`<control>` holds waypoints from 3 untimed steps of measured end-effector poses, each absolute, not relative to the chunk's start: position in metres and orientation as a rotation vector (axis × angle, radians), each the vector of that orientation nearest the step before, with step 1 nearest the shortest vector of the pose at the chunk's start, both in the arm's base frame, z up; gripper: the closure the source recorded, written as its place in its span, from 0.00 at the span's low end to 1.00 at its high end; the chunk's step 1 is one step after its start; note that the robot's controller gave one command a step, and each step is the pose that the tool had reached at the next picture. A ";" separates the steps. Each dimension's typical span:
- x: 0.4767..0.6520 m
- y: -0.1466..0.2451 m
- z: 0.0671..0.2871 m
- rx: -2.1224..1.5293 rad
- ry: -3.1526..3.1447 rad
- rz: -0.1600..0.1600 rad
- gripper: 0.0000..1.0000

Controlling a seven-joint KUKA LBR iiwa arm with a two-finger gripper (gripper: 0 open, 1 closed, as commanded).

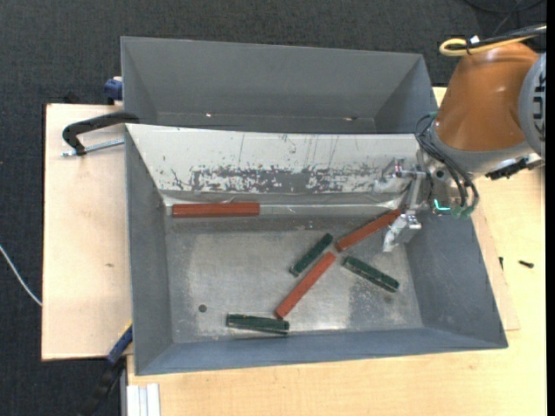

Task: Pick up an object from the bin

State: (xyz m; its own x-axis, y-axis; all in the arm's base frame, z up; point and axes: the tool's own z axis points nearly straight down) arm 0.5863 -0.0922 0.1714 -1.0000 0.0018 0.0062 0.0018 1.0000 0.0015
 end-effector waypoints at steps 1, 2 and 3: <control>0.588 -0.092 0.177 0.000 -3.144 0.000 0.00; 0.597 -0.073 0.114 0.079 -3.148 0.000 0.00; 0.598 -0.070 0.101 0.099 -3.148 0.001 0.00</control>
Offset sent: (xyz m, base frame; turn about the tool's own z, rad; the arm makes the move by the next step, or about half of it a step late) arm 0.0127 0.0309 -0.1014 -0.0857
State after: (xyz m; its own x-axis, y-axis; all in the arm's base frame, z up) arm 0.5977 -0.0700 0.1011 -0.9980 -0.0631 -0.0084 -0.0631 0.9980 -0.0006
